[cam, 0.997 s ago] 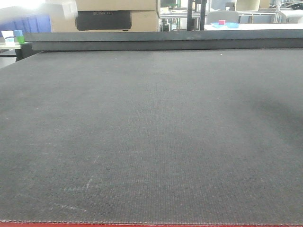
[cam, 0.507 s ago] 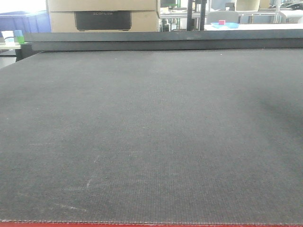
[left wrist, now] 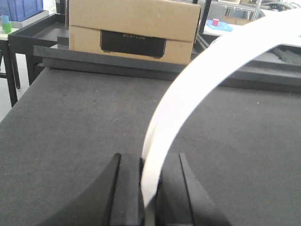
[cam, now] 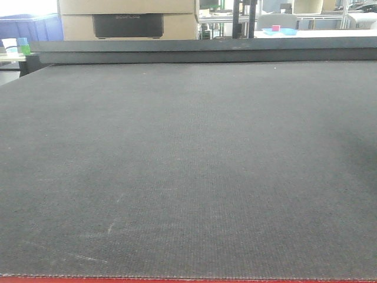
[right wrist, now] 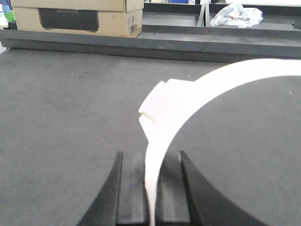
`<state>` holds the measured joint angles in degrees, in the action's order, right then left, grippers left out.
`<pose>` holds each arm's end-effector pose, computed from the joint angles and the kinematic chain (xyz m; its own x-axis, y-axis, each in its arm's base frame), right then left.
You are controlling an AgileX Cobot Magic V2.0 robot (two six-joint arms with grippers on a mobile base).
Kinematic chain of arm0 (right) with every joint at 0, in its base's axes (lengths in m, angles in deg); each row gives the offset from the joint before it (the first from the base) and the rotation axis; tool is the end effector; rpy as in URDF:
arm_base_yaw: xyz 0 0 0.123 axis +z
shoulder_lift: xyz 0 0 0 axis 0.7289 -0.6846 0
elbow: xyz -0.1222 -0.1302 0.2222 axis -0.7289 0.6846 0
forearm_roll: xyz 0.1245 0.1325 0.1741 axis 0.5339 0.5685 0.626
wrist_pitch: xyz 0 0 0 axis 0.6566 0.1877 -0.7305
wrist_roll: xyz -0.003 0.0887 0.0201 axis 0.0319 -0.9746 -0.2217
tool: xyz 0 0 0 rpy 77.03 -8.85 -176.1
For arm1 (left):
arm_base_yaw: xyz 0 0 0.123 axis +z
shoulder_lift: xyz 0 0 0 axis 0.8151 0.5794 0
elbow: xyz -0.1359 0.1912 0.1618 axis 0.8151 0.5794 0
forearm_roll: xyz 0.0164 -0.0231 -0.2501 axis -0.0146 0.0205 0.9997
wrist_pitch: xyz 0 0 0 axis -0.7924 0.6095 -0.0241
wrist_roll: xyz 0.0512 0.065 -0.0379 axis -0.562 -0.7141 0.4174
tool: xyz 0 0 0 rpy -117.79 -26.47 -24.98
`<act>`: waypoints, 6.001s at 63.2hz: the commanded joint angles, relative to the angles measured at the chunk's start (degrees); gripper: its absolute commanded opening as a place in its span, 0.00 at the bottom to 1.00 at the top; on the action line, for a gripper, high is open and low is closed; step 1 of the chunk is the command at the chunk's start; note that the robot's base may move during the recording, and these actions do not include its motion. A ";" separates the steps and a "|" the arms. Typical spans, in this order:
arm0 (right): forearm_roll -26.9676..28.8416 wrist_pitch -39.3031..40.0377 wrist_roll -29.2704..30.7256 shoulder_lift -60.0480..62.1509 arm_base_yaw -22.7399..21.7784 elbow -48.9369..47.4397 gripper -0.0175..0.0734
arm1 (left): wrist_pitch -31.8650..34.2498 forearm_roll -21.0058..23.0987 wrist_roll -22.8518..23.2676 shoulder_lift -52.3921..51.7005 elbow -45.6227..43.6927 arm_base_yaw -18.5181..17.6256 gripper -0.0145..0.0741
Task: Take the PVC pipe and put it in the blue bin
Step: 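Raise both arcs higher and hold them upright above the table, then drive the base away from the table while holding both arcs, then drive the base to the metal shelf of blue bins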
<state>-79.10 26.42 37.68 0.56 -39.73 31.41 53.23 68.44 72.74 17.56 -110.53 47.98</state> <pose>0.1527 0.0133 0.3793 -0.2253 0.0408 -0.9734 -0.0496 0.9973 0.0533 0.1626 -0.0172 0.3764 -0.1490 -0.0908 -0.9847 0.0828 0.9911 -0.1039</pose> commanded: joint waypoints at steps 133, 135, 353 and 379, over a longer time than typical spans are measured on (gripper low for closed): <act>2.24 11.68 0.56 3.21 0.02 0.21 0.01 | 10.86 -0.69 -0.03 -9.28 3.37 -0.40 0.04; 2.24 11.68 0.56 3.21 0.02 0.21 0.01 | 10.86 -0.69 -0.03 -9.28 3.37 -0.40 0.04; 2.24 12.57 0.56 3.21 0.02 0.21 0.01 | 10.86 -0.69 -0.03 -9.28 3.37 -0.40 0.04; 2.24 12.57 0.56 3.21 0.02 0.21 0.01 | 10.86 -0.69 -0.03 -9.28 3.37 -0.40 0.04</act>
<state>-76.66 37.53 37.88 3.66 -39.73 31.62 62.74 67.72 72.74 8.57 -107.15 47.98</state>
